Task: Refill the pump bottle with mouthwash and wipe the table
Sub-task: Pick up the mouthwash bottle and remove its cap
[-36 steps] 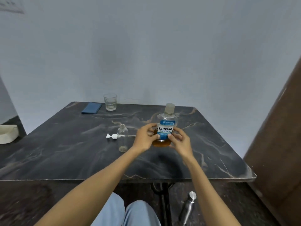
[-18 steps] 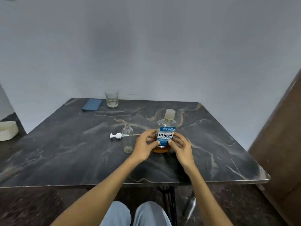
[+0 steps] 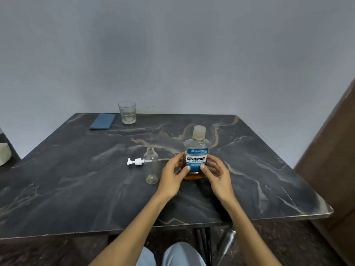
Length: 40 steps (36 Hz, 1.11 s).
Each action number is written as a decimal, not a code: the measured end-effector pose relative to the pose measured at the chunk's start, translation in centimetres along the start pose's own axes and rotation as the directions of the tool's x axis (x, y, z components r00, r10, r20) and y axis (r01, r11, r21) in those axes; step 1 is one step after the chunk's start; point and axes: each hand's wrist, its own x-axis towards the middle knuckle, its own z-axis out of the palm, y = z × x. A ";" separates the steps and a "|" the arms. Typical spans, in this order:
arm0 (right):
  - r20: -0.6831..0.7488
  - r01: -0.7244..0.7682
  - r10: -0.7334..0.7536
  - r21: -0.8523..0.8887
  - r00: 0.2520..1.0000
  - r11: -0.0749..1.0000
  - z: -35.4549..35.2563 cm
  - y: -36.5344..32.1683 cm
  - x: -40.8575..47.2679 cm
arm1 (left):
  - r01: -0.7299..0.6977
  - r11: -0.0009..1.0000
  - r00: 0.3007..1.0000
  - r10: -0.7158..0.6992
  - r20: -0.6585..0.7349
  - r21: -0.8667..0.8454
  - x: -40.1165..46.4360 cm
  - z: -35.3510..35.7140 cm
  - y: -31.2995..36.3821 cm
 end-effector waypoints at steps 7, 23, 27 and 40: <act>-0.008 0.010 -0.010 -0.046 1.000 0.999 0.2 0.4 -0.2 | -0.044 0.999 0.997 0.045 0.063 -0.014 -0.4 0.3 -0.5; -0.372 0.087 -0.092 -0.030 0.924 0.996 0.8 -0.8 -1.0 | -0.036 0.977 0.997 0.019 0.081 0.211 -0.6 0.4 -1.2; -0.396 0.180 -0.182 -0.045 0.900 0.983 1.2 -3.2 -0.4 | -0.030 0.974 0.996 0.010 0.087 0.225 -0.6 0.4 -1.1; -0.278 0.140 -0.188 -0.185 0.942 0.973 3.6 -8.8 3.7 | -0.027 0.967 0.998 0.010 0.065 0.255 -0.9 0.4 -0.5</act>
